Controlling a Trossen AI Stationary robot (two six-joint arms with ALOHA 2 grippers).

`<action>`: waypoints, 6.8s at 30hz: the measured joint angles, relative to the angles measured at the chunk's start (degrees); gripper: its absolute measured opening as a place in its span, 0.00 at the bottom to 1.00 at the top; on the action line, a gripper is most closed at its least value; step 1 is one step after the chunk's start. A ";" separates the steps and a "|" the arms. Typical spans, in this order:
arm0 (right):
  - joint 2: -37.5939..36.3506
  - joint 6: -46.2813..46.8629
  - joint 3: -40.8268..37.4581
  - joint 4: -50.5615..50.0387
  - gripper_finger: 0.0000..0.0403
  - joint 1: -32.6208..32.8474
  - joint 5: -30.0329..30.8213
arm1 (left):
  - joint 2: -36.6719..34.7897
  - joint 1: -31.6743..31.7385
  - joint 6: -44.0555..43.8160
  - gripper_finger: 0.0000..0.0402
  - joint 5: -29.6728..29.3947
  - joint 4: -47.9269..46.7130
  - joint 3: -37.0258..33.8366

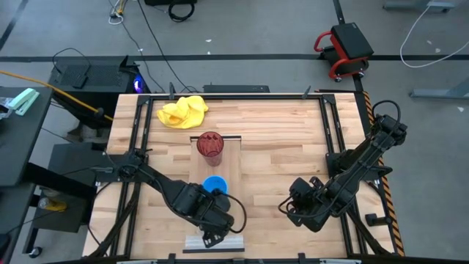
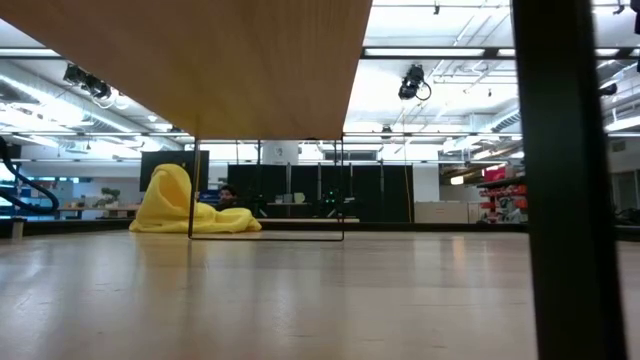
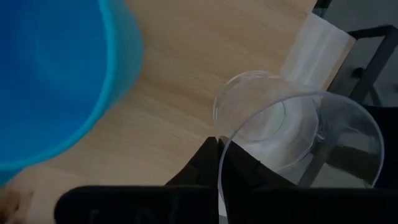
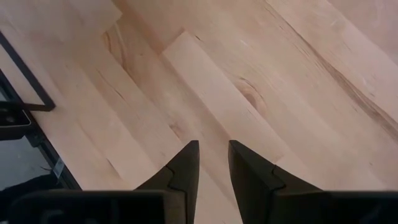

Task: Stack small to large cups/mugs on shelf
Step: Put the transparent mug on the shelf, then return to Home Position

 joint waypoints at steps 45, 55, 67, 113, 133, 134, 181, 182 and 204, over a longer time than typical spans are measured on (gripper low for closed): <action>0.00 0.48 0.00 1.47 0.23 -0.02 3.95 | -1.54 -0.63 -0.88 0.21 0.80 0.07 1.26; -0.02 0.49 0.00 1.75 0.23 -0.02 3.95 | -6.18 -1.14 -4.11 0.21 0.73 0.01 1.27; -0.02 -0.20 3.02 1.95 0.23 -0.02 3.94 | -18.39 -8.23 -1.31 0.17 -19.83 0.02 1.29; -3.20 -24.80 26.18 6.84 0.23 -0.11 5.43 | -42.37 -35.95 -6.50 0.10 -61.70 1.02 -20.33; -30.02 -78.63 3.25 65.44 0.23 4.68 -3.96 | -57.00 -62.61 -18.64 0.09 -89.90 0.04 -44.41; -31.37 -78.60 -1.36 69.64 0.23 3.97 -5.75 | -58.17 -62.99 -22.26 0.10 -89.93 0.09 -47.91; -48.10 -50.33 -23.87 88.83 0.23 -46.10 -45.04 | -84.39 -85.86 10.00 0.10 -82.76 37.76 -50.69; -48.11 -50.33 -23.87 88.85 0.23 -46.10 -45.17 | -83.82 -86.22 12.02 0.09 -82.14 42.08 -51.24; -48.11 -45.66 -23.87 88.89 0.23 -46.10 -46.96 | -68.14 -82.44 57.99 0.08 -10.83 97.27 -52.17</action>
